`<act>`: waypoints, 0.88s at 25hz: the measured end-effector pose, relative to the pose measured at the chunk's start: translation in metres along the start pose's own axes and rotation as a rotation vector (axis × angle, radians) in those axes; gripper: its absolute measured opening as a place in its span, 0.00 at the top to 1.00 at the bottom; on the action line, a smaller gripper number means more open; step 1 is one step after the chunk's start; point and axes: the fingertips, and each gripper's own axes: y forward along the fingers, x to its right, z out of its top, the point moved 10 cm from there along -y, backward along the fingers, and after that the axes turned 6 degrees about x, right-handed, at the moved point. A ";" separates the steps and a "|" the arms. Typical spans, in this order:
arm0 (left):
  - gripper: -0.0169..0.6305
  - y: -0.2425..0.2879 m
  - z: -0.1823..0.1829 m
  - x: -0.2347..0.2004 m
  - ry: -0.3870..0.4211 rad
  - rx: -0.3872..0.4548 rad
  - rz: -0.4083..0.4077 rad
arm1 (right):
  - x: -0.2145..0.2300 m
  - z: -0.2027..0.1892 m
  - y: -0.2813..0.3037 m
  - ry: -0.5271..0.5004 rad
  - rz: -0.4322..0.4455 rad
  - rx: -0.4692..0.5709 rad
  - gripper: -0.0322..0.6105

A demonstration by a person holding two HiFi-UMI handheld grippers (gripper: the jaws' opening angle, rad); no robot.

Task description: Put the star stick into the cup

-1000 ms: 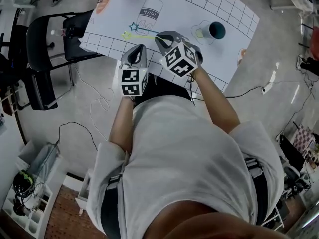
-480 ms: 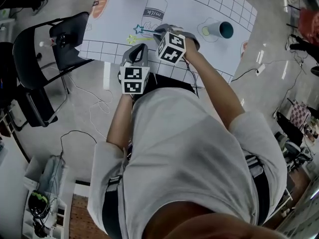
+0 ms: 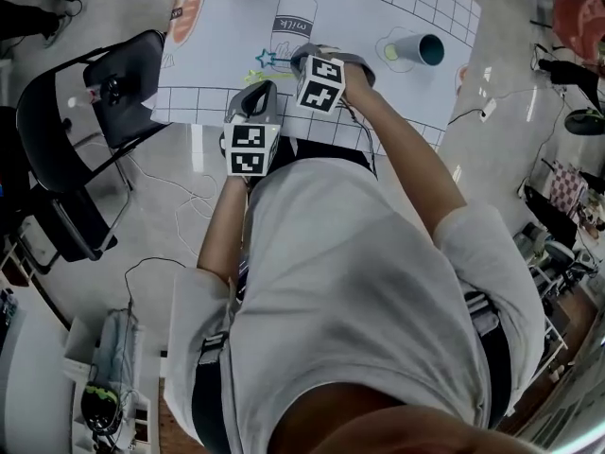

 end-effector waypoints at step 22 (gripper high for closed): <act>0.97 0.072 0.094 0.084 0.166 0.133 -0.163 | 0.036 -0.096 -0.142 0.673 -0.344 0.594 0.92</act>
